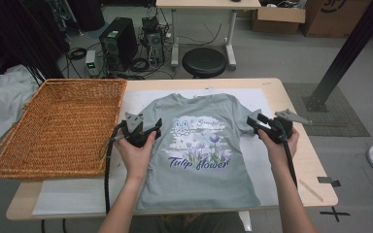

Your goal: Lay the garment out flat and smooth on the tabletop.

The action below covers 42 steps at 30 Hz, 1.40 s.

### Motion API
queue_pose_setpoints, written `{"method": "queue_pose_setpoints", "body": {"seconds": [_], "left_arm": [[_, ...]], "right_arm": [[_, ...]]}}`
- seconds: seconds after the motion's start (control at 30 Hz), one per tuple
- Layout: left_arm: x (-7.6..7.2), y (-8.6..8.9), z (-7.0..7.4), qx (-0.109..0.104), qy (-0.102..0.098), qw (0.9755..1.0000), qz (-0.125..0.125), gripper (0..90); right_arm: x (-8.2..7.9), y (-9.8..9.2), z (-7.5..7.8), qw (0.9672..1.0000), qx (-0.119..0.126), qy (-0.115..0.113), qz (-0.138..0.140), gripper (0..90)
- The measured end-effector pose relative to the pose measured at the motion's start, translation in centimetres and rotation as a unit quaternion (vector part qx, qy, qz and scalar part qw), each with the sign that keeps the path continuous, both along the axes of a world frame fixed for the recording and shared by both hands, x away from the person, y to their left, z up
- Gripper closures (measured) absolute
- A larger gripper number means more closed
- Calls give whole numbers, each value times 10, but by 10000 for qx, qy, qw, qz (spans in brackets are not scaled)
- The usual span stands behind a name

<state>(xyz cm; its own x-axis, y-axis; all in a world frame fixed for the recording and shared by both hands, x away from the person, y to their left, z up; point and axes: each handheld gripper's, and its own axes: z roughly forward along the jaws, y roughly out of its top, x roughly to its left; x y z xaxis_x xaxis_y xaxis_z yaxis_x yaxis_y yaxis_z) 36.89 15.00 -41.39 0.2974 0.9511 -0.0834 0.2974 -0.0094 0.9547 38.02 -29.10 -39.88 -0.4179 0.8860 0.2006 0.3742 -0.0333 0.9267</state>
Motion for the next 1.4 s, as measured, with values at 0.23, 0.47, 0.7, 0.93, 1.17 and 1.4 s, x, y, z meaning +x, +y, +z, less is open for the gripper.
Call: {"method": "queue_pose_setpoints", "body": {"seconds": [0.23,0.47,0.7,0.93,1.17,1.4], "left_arm": [[-41,1,8,-189,-158,9992,-315,222],[-73,1,1,-151,-236,9973,-685,142],[-88,6,1,-168,-380,9973,-612,101],[-89,1,4,-193,-432,9967,-655,50],[-88,1,7,-178,-527,9954,-779,25],[-90,0,10,-132,-641,9949,-773,19]], "right_arm": [[-52,-8,-2,9993,186,-158,-270,345],[-79,-3,-8,9988,269,-230,-348,250],[-83,9,-7,9994,246,-134,-224,182],[-90,19,-4,9994,-24,-283,-200,163],[-86,16,-5,9992,-9,-326,-219,168],[-86,13,-9,9996,87,-207,-182,202]]}}
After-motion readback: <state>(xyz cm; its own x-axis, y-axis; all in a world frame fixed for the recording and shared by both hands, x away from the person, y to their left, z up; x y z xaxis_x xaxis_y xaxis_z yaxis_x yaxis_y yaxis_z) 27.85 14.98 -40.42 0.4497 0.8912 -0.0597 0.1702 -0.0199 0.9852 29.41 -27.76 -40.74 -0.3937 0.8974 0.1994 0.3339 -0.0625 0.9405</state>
